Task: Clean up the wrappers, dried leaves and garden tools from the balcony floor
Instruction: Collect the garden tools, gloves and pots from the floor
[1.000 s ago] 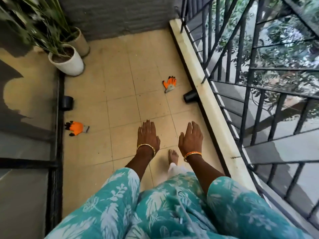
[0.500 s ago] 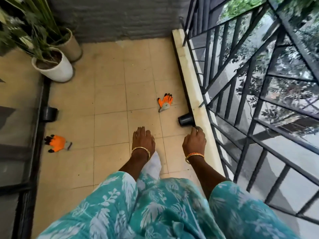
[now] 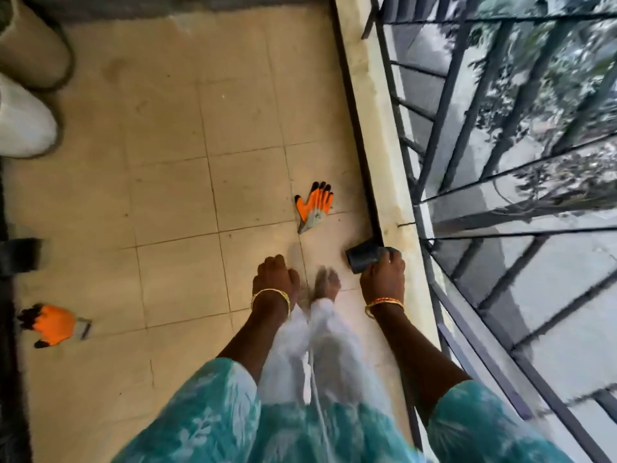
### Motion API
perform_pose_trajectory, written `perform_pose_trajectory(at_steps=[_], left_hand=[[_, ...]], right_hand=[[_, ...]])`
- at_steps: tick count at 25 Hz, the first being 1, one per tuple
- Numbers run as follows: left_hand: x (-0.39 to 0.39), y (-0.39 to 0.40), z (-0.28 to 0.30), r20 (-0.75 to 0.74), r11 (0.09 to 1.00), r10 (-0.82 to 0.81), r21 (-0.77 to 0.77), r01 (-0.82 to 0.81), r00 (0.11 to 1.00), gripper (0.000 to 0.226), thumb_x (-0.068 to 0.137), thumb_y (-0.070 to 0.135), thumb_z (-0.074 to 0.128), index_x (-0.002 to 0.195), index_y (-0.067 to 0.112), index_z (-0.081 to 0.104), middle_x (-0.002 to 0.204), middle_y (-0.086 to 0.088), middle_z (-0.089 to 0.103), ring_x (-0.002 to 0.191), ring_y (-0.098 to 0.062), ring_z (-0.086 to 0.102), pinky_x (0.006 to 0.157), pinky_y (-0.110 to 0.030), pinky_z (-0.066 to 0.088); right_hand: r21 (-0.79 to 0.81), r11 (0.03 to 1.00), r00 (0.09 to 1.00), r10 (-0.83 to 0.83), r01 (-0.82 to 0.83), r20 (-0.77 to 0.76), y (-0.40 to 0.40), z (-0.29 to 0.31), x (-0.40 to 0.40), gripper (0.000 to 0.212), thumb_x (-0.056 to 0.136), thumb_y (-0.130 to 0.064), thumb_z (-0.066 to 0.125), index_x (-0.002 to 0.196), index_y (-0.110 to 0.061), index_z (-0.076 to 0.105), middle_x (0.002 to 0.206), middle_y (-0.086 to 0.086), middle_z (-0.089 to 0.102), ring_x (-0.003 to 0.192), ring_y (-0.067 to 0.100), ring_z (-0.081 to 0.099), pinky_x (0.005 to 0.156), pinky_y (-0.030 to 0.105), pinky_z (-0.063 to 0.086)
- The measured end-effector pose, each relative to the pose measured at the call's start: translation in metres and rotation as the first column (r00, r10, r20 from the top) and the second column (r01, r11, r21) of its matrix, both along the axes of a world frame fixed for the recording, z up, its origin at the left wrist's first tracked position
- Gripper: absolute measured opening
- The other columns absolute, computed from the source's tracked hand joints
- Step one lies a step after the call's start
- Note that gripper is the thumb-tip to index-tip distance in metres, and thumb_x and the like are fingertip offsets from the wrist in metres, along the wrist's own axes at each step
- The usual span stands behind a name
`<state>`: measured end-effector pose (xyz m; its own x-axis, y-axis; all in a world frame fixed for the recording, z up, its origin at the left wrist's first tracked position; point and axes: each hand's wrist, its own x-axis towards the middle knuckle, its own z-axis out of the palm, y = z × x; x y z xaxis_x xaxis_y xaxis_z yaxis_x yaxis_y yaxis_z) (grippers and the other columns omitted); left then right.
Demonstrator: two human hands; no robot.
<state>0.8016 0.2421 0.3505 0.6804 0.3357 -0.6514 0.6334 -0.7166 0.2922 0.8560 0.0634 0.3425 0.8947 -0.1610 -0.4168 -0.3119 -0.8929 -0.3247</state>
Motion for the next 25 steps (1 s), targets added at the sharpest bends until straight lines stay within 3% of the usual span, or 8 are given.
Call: perform_pose_trajectory(at_steps=[4,6,8,9,13,16,21,25], left_hand=[[0.065,0.0,-0.118,-0.129,0.945,0.278,-0.139,-0.295,0.952,0.036,0.097,0.027,0.048,0.121,0.001,0.056,0.127,-0.018,0.057,0.12,-0.033,0.05,0.096,-0.032,0.038],[0.09,-0.003,-0.184,-0.179,0.909,0.347,-0.176,-0.377,0.921,0.037,0.095,0.028,0.052,0.122,0.003,0.057,0.129,-0.017,0.057,0.122,-0.031,0.05,0.095,-0.029,0.037],[0.111,-0.008,-0.253,-0.22,0.889,0.387,-0.17,-0.426,0.896,0.04,0.094,0.028,0.056,0.125,0.004,0.055,0.132,-0.016,0.055,0.124,-0.03,0.049,0.096,-0.029,0.037],[0.12,-0.009,-0.285,-0.233,0.889,0.39,-0.158,-0.431,0.891,0.042,0.093,0.029,0.057,0.126,0.004,0.055,0.133,-0.016,0.054,0.124,-0.03,0.049,0.098,-0.03,0.037],[0.154,-0.012,-0.39,-0.236,0.924,0.328,-0.121,-0.363,0.915,0.049,0.087,0.03,0.065,0.128,0.005,0.051,0.133,-0.018,0.046,0.124,-0.035,0.045,0.099,-0.036,0.038],[0.165,-0.009,-0.441,-0.217,0.962,0.229,-0.1,-0.255,0.949,0.05,0.085,0.033,0.068,0.127,0.011,0.053,0.13,-0.017,0.045,0.123,-0.035,0.043,0.098,-0.041,0.04],[0.171,-0.006,-0.462,-0.192,0.98,0.169,-0.074,-0.186,0.967,0.023,0.091,0.029,0.061,0.106,0.013,0.066,0.123,-0.015,0.049,0.115,-0.033,0.047,0.091,-0.04,0.043],[0.176,-0.001,-0.441,-0.191,0.887,0.36,-0.235,-0.399,0.913,0.022,0.093,0.019,0.056,0.108,0.006,0.065,0.115,-0.013,0.063,0.109,-0.029,0.057,0.083,-0.027,0.041]], right_hand=[[0.091,0.992,0.995,-0.09,0.092,-0.032,0.018,-0.109,0.073,0.028,0.087,-0.012,0.051,0.108,0.004,0.059,0.11,0.027,0.056,0.104,0.041,0.052,0.088,0.042,0.04],[0.127,0.984,0.987,-0.113,0.128,-0.113,0.017,-0.232,0.091,0.026,0.084,-0.015,0.057,0.102,0.002,0.064,0.099,0.021,0.063,0.092,0.033,0.057,0.082,0.04,0.042],[0.082,0.989,0.961,-0.096,0.121,-0.259,0.0,-0.358,0.11,0.038,0.078,-0.03,0.073,0.113,-0.019,0.064,0.101,0.001,0.061,0.089,0.021,0.057,0.075,0.033,0.037],[0.134,0.979,0.924,-0.093,0.152,-0.37,0.003,-0.391,0.125,0.046,0.075,-0.037,0.075,0.117,-0.027,0.06,0.103,-0.005,0.056,0.091,0.018,0.056,0.073,0.029,0.034],[0.189,0.936,0.921,-0.23,0.298,-0.314,0.038,-0.421,0.194,0.038,0.085,-0.023,0.064,0.119,-0.006,0.059,0.111,0.009,0.063,0.107,0.024,0.057,0.083,0.025,0.04],[0.244,0.898,0.912,-0.293,0.365,-0.288,0.047,-0.46,0.21,0.041,0.078,-0.027,0.072,0.112,-0.005,0.063,0.103,0.008,0.066,0.099,0.023,0.062,0.083,0.027,0.046],[0.337,0.832,0.88,-0.326,0.441,-0.345,0.06,-0.479,0.215,0.013,0.078,-0.018,0.071,0.09,-0.015,0.066,0.083,0.003,0.065,0.078,0.018,0.061,0.07,0.027,0.05],[0.357,0.745,0.811,-0.418,0.564,-0.409,0.069,-0.454,0.212,0.005,0.084,-0.011,0.057,0.088,-0.014,0.059,0.073,0.0,0.056,0.065,0.011,0.052,0.057,0.02,0.043]])
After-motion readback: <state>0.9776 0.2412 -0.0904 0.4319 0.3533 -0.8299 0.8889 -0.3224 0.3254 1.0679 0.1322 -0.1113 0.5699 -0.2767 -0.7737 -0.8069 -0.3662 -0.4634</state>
